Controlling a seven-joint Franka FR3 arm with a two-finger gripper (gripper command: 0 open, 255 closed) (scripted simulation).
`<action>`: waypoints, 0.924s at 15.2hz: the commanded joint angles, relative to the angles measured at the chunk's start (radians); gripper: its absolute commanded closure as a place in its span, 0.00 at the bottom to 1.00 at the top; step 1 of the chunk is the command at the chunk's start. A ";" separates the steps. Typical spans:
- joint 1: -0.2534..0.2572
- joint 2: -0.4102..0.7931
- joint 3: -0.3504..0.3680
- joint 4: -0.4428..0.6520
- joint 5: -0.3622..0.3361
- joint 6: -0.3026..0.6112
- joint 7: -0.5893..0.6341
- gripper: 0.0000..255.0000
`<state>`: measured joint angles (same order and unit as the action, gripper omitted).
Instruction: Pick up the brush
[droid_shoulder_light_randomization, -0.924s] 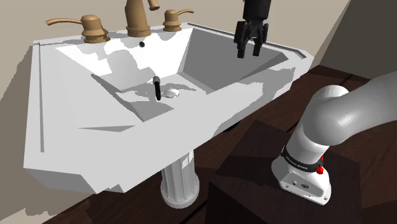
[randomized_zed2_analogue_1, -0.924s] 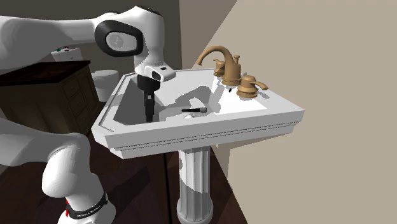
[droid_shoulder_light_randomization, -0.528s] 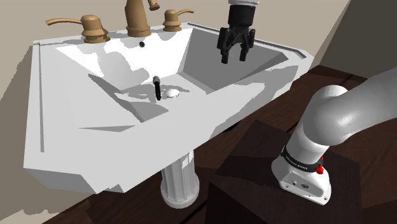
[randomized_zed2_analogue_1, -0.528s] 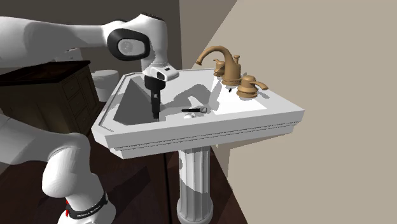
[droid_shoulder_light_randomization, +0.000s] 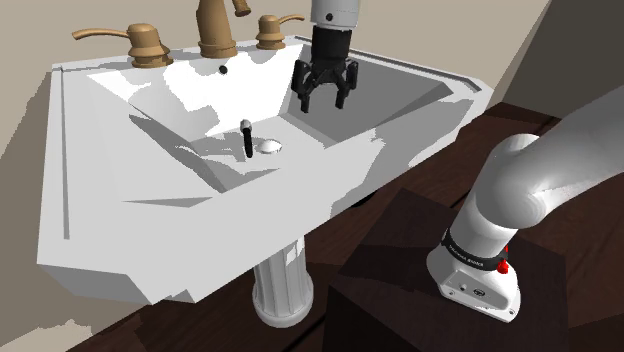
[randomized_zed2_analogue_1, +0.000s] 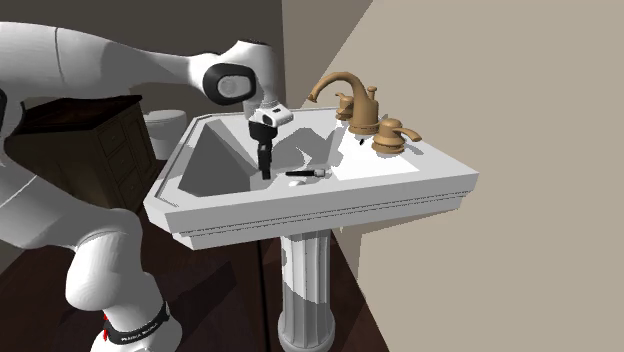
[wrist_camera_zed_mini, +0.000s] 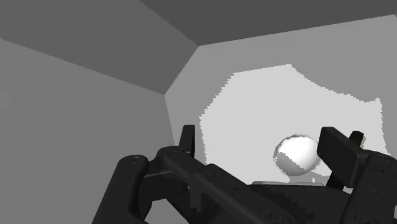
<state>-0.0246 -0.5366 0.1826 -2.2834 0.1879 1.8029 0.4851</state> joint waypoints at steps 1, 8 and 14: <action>-0.004 0.051 0.045 0.012 -0.004 0.068 0.067 0.00; -0.039 0.280 0.175 0.145 -0.102 0.238 0.306 0.00; -0.054 0.510 0.253 0.325 -0.284 0.312 0.546 0.00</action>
<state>-0.0790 -0.0645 0.4241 -1.9934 -0.0603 2.1090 0.9860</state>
